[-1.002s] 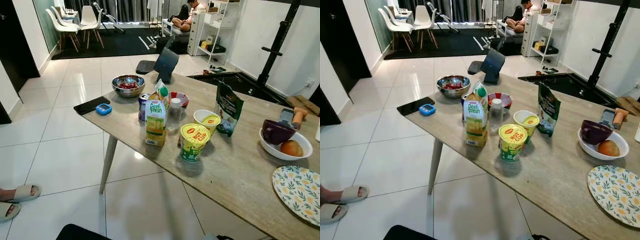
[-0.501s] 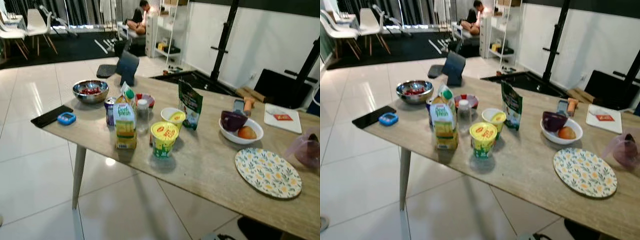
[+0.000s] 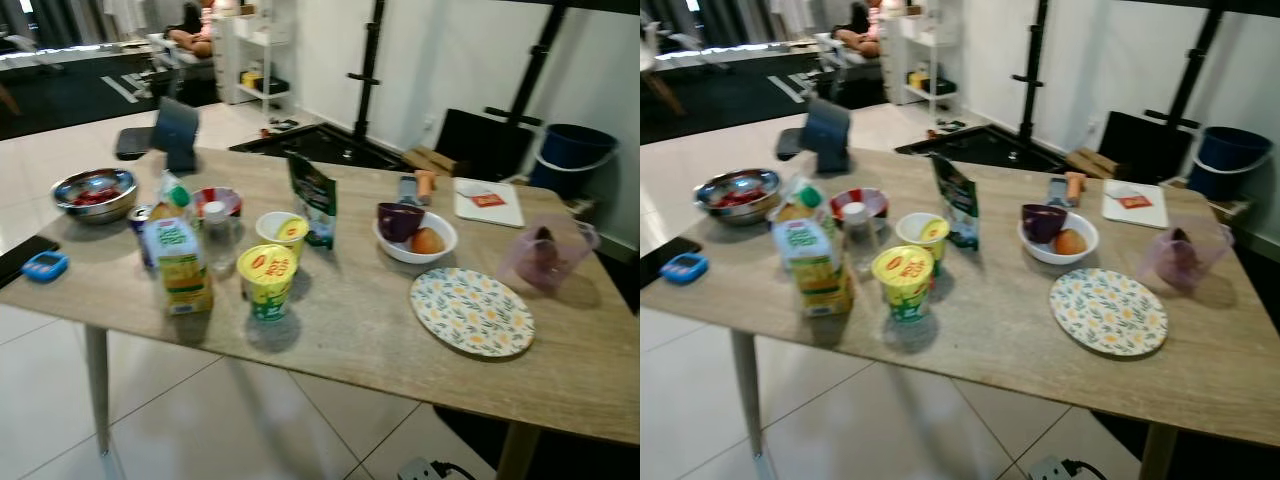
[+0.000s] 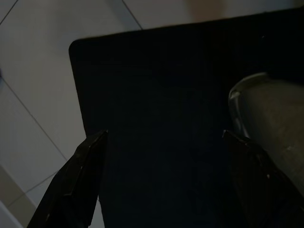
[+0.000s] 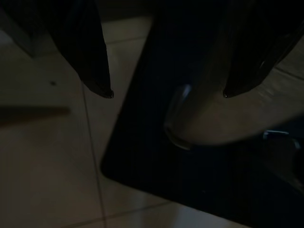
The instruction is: Restocking fridge
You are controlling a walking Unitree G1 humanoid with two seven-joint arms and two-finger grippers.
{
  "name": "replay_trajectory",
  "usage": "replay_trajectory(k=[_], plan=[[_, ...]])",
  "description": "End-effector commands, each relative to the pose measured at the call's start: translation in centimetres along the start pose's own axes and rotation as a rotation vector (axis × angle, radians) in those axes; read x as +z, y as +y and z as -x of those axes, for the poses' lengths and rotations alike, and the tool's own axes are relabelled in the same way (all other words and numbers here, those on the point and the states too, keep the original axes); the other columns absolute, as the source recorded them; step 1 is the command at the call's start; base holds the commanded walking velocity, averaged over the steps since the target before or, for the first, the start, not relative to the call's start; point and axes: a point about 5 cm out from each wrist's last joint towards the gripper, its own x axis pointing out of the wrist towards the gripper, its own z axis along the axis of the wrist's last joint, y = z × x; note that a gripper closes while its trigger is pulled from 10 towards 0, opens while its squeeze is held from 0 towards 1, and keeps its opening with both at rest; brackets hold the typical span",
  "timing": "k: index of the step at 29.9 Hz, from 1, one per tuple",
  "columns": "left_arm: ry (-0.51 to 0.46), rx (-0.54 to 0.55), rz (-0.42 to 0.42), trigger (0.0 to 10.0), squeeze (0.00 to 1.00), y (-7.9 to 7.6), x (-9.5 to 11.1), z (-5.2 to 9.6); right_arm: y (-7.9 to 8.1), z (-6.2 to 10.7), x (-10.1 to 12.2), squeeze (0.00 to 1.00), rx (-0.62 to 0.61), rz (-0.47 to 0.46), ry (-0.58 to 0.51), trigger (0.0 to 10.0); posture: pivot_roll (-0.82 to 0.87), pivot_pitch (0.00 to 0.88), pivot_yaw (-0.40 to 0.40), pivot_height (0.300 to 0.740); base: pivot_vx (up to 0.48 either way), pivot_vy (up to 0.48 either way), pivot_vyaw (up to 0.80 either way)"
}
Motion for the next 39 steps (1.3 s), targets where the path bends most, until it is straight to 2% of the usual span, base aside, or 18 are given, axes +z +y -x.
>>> replay_trajectory(k=[1,4,9,12,13,14,17,18,22,23,24,26,28,29,31,34,35,39], plan=[[0.008,0.021,0.021,10.0,0.00,0.6,-0.4,0.1,1.0,0.1,-2.5,0.00,0.034,-0.013,0.100,10.0,-0.01,0.000,0.003,0.740,0.000,0.000,0.00],[0.001,0.041,0.040,10.0,0.00,1.0,-0.4,0.1,1.0,0.1,-2.4,0.00,0.035,-0.015,0.093,10.0,-0.01,0.000,0.004,0.740,0.000,0.000,0.00],[-0.031,0.197,0.170,10.0,0.00,3.9,-0.1,0.4,1.1,0.0,-2.3,0.00,0.037,-0.014,0.086,10.0,-0.01,0.000,0.010,0.740,0.000,0.000,0.00],[-0.036,0.222,0.191,10.0,0.00,4.4,-0.1,0.4,1.1,0.0,-2.3,0.00,0.037,-0.014,0.085,10.0,-0.01,0.000,0.010,0.740,0.000,0.000,0.00],[-0.074,0.338,0.273,10.0,0.00,6.9,0.4,0.9,1.1,0.0,-2.3,0.00,0.037,-0.014,0.084,10.0,-0.01,0.000,0.009,0.740,0.000,0.000,0.00],[-0.074,0.338,0.273,10.0,0.00,6.9,0.4,0.9,1.1,0.0,-2.3,0.00,0.037,-0.014,0.084,10.0,-0.01,0.000,0.009,0.740,0.000,0.000,0.00],[-0.154,0.478,0.340,10.0,0.00,10.4,1.9,1.8,1.2,0.0,-2.2,0.00,0.037,-0.010,0.084,10.0,-0.01,0.000,0.008,0.740,0.000,0.000,0.00],[-0.154,0.478,0.340,10.0,0.00,10.4,1.9,1.8,1.2,0.0,-2.2,0.00,0.037,-0.010,0.084,10.0,-0.01,0.000,0.008,0.740,0.000,0.000,0.00],[-0.247,0.559,0.387,10.0,0.00,12.9,3.7,2.6,1.2,0.0,-2.2,0.00,0.035,-0.010,0.083,10.0,-0.01,0.000,0.013,0.740,0.000,0.000,0.00],[-0.305,0.620,0.402,10.0,0.00,14.6,5.1,3.3,1.2,0.0,-2.2,0.00,0.035,-0.011,0.083,10.0,-0.01,0.000,0.013,0.740,0.000,0.000,0.00],[-0.305,0.620,0.402,10.0,0.00,14.6,5.1,3.3,1.2,0.0,-2.2,0.00,0.035,-0.011,0.083,10.0,-0.01,0.000,0.013,0.740,0.000,0.000,0.00],[-0.401,0.730,0.419,10.0,0.00,17.5,7.5,4.9,1.2,0.0,-2.2,0.00,0.036,-0.012,0.083,10.0,-0.01,0.000,0.016,0.740,0.000,0.000,0.00],[-0.401,0.730,0.419,10.0,0.00,17.5,7.5,4.9,1.2,0.0,-2.2,0.00,0.036,-0.012,0.083,10.0,-0.01,0.000,0.016,0.740,0.000,0.000,0.00],[-0.468,0.807,0.428,10.0,0.00,19.3,9.1,6.2,1.2,0.0,-2.3,0.00,0.036,-0.014,0.083,10.0,-0.02,0.000,0.016,0.740,0.000,0.000,0.00],[-0.468,0.807,0.428,10.0,0.00,19.3,9.1,6.2,1.2,0.0,-2.3,0.00,0.036,-0.014,0.083,10.0,-0.02,0.000,0.016,0.740,0.000,0.000,0.00],[-0.585,0.922,0.413,10.0,0.00,21.9,11.9,8.5,1.2,0.0,-2.4,0.00,0.037,-0.013,0.085,10.0,-0.02,0.000,0.013,0.740,0.000,0.000,0.00],[-0.585,0.922,0.413,10.0,0.00,21.9,11.9,8.5,1.2,0.0,-2.4,0.00,0.037,-0.013,0.085,10.0,-0.02,0.000,0.013,0.740,0.000,0.000,0.00],[-0.754,1.035,0.394,10.0,0.00,24.6,15.6,12.1,1.1,0.0,-2.3,0.00,0.038,-0.007,0.086,10.0,-0.02,0.000,0.014,0.740,0.000,0.000,0.00]])
